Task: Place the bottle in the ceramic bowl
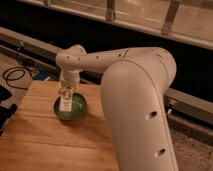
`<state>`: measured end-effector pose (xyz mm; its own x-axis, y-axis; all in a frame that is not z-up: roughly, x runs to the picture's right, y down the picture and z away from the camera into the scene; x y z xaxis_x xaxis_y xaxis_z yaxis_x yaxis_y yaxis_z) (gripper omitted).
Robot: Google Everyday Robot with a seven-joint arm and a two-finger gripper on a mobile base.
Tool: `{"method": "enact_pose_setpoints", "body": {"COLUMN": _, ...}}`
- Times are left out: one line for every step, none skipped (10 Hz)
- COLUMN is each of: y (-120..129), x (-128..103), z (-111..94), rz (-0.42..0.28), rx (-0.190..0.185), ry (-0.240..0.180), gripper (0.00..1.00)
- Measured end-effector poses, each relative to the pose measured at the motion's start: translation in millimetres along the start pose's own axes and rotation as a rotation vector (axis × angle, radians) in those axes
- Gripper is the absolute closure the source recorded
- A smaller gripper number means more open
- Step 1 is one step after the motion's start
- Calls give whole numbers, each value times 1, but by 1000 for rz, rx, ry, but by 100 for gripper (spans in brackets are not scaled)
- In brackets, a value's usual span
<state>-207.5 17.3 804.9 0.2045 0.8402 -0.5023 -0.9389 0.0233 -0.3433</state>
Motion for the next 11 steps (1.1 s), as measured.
{"method": "enact_pose_setpoints", "body": {"y": 0, "x": 1, "z": 17, "rz": -5, "rx": -6, "ry": 24, "gripper": 100}}
{"method": "enact_pose_setpoints", "body": {"y": 1, "x": 1, "z": 25, "rz": -8, "rx": -8, "ry": 36, "gripper": 100}}
{"method": "enact_pose_setpoints", "body": {"y": 1, "x": 1, "z": 25, "rz": -8, "rx": -9, "ry": 35, "gripper": 97}}
{"method": "enact_pose_setpoints", "body": {"y": 0, "x": 1, "z": 24, "rz": -6, "rx": -8, "ry": 36, "gripper": 89}}
{"method": "enact_pose_setpoints", "body": {"y": -1, "x": 1, "z": 24, "rz": -5, "rx": -7, "ry": 36, "gripper": 77}}
{"method": "enact_pose_setpoints", "body": {"y": 0, "x": 1, "z": 24, "rz": -6, "rx": -8, "ry": 35, "gripper": 67}}
{"method": "enact_pose_setpoints", "body": {"y": 1, "x": 1, "z": 25, "rz": -8, "rx": -8, "ry": 36, "gripper": 57}}
{"method": "enact_pose_setpoints", "body": {"y": 1, "x": 1, "z": 25, "rz": -8, "rx": -8, "ry": 36, "gripper": 47}}
{"method": "enact_pose_setpoints", "body": {"y": 0, "x": 1, "z": 24, "rz": -7, "rx": -8, "ry": 36, "gripper": 36}}
{"method": "enact_pose_setpoints", "body": {"y": -1, "x": 1, "z": 25, "rz": -6, "rx": -7, "ry": 36, "gripper": 28}}
{"method": "enact_pose_setpoints", "body": {"y": -1, "x": 1, "z": 24, "rz": -5, "rx": -8, "ry": 35, "gripper": 21}}
